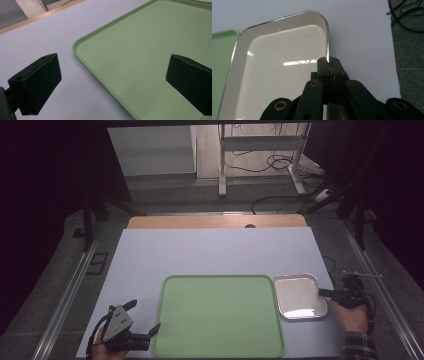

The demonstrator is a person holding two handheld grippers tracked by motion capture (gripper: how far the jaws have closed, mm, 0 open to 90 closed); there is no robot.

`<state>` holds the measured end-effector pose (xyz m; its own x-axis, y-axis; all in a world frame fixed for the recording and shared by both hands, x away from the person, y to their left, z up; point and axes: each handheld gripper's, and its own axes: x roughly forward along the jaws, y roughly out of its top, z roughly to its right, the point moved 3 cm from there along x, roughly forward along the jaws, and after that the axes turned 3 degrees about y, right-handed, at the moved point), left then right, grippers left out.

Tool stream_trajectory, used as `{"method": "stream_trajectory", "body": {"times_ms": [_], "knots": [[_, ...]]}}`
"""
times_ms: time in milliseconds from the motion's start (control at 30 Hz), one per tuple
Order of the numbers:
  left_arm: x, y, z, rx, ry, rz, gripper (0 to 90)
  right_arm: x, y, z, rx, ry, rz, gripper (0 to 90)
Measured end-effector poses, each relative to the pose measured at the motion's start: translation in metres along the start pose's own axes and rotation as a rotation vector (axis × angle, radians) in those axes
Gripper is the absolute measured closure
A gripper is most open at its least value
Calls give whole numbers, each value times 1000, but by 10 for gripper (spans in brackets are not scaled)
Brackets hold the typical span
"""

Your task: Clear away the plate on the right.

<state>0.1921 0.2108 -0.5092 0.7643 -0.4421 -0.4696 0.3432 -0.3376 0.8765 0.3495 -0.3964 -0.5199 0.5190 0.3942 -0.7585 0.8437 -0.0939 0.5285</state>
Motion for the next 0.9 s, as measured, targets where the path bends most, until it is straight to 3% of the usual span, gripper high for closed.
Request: {"method": "stream_trajectory", "body": {"times_ms": [200,533,900], "knots": [[0,0,0,-3,1,1,0,-5,2,-4,-12,-4,24,890],[0,-1,0,-3,3,-1,0,-13,3,-7,13,58,70,890],[0,-1,0,-4,5,-2,0,-6,4,-36,-30,127,60,890]]}}
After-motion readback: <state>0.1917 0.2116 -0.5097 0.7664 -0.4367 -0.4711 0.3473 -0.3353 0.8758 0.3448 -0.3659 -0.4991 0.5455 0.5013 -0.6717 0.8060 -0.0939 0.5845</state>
